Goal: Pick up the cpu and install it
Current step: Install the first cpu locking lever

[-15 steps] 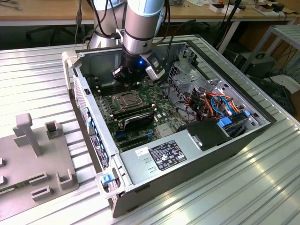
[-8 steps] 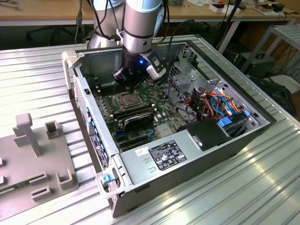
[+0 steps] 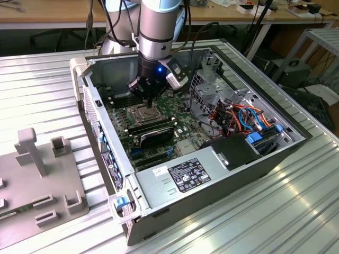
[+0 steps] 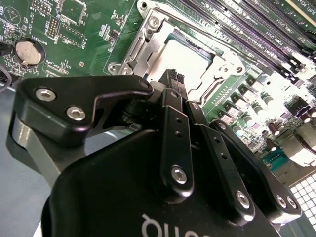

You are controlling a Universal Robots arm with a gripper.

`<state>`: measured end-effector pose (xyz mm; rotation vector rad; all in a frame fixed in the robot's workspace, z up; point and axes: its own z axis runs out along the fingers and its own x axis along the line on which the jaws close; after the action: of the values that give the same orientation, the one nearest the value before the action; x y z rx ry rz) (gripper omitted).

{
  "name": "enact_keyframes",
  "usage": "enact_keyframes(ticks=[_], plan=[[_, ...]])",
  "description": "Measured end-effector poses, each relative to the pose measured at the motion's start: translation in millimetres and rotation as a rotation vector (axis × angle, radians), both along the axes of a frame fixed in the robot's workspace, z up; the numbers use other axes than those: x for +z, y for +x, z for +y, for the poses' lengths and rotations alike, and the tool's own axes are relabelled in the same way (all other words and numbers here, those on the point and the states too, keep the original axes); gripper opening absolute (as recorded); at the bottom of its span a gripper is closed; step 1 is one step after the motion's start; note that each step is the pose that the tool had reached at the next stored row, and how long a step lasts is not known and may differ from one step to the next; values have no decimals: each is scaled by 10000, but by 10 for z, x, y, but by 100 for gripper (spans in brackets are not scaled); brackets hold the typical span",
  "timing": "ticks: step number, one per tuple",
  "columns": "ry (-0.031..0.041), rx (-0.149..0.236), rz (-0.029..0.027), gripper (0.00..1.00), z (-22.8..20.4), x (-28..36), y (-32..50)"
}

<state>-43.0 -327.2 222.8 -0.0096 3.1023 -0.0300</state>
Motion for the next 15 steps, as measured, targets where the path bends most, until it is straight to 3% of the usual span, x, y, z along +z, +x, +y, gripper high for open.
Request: enact_keyframes(ticks=[15], plan=[[2, -1, -2, 11, -25, 9, -3]])
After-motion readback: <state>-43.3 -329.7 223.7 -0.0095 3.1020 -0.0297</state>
